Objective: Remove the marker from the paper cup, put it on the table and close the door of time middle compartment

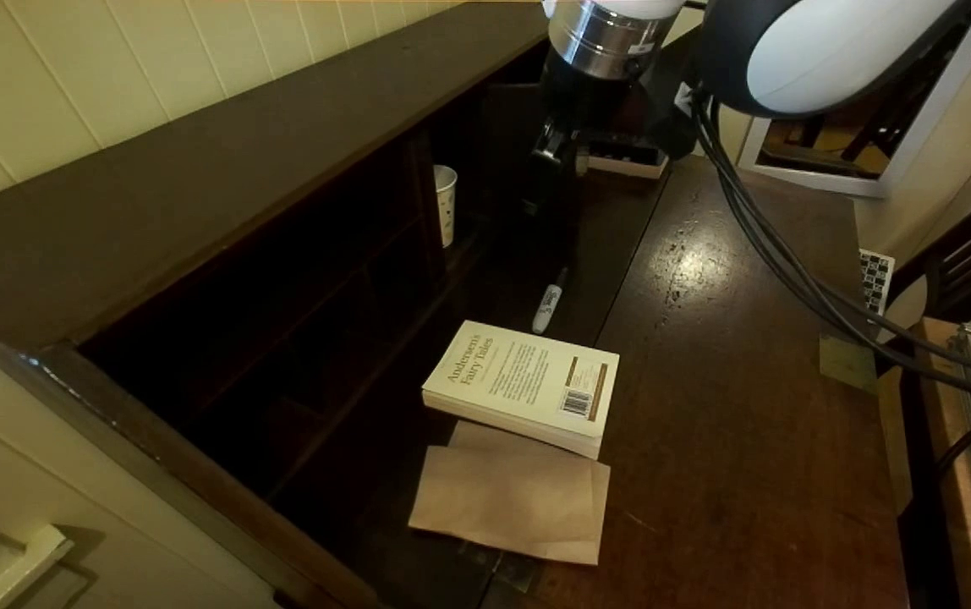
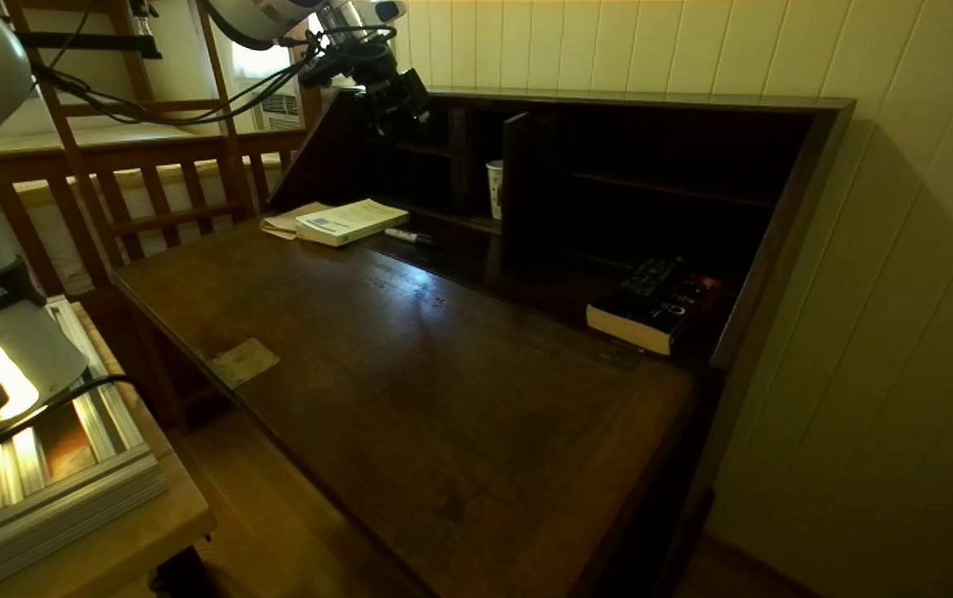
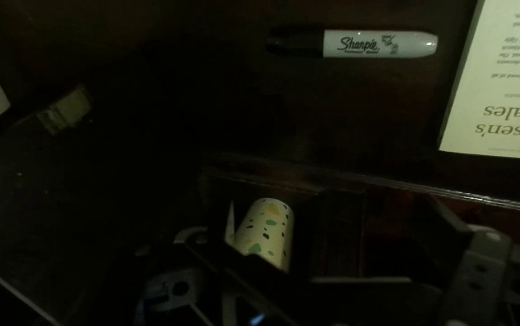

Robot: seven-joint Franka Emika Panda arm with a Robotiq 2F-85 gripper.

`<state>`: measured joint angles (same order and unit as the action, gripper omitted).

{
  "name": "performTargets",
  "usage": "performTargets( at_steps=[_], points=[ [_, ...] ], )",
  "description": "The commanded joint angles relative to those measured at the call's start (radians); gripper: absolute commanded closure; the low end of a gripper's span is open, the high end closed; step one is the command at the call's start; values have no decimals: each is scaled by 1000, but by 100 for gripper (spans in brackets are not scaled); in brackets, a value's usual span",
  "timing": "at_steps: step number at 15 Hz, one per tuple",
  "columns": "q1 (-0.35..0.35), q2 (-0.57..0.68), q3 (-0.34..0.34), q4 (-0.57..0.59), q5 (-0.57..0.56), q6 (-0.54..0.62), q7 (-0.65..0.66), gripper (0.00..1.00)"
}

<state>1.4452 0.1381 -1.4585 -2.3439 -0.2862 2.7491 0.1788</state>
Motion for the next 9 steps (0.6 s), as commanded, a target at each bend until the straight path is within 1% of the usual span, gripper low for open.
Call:
performTargets(
  at_steps=[1,6,9],
  points=[
    [119,-41,-127,26,-2,-84,67,0],
    [287,-38,-302,38,79,-131,15,0],
    [394,-17,-413,33,189,-119,-51,0]
  ],
)
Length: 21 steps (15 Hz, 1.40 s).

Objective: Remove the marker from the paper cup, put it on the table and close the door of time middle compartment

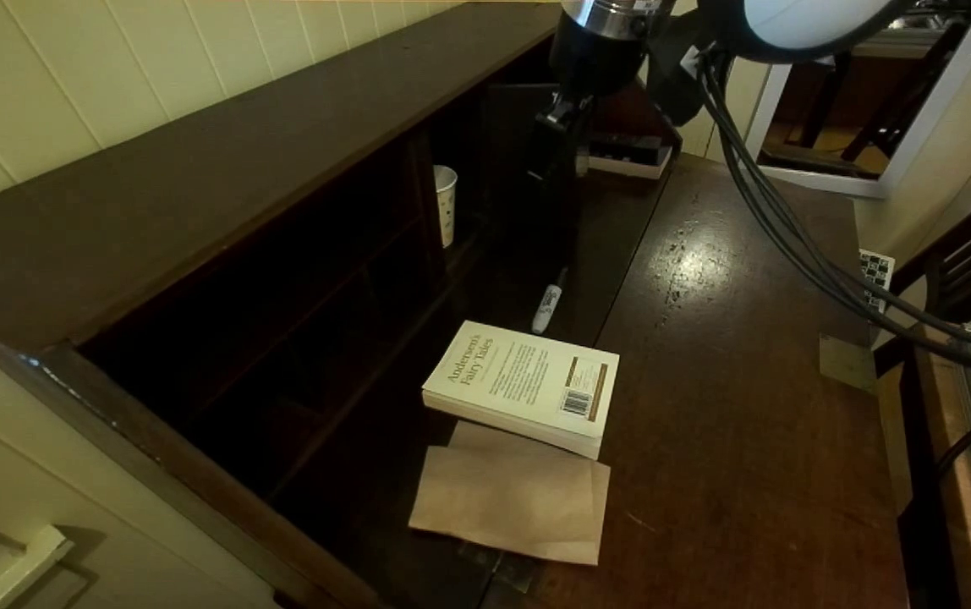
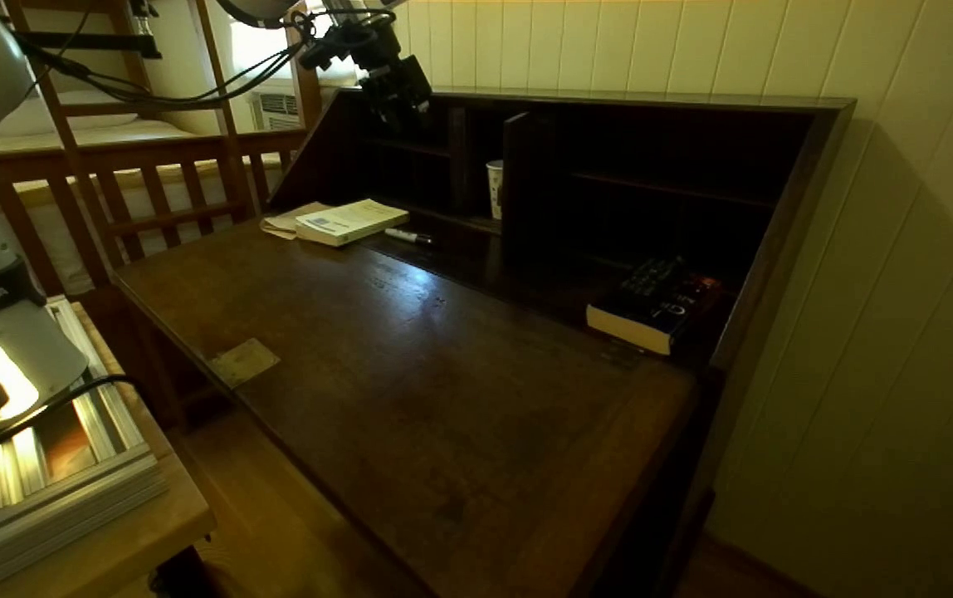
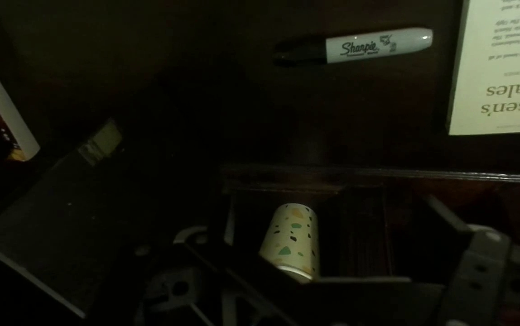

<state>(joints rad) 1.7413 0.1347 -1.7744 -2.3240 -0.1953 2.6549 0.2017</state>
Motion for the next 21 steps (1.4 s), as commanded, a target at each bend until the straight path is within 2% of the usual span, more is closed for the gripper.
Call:
performTargets(
  at_steps=[1,2,4,9,10,12,14,16,18,21],
  points=[
    [126,7,-133,3,144,9,-90,0],
    [153,22,-166,-7,192,41,-106,0],
    [205,36,-240,-6,287,25,-166,0],
    [310,113,-440,13,505,-159,-409,0],
    [205,158,-362,21,608,-207,-516,0],
    [178,199,-393,29,665,-287,-624,0],
    [133,241,-400,34,675,-335,-691,0],
    [89,262,-400,38,666,-348,-709,0],
    [34,284,-371,35,645,-330,-659,0],
    [16,279,-357,31,656,-319,-684,0]
  ],
)
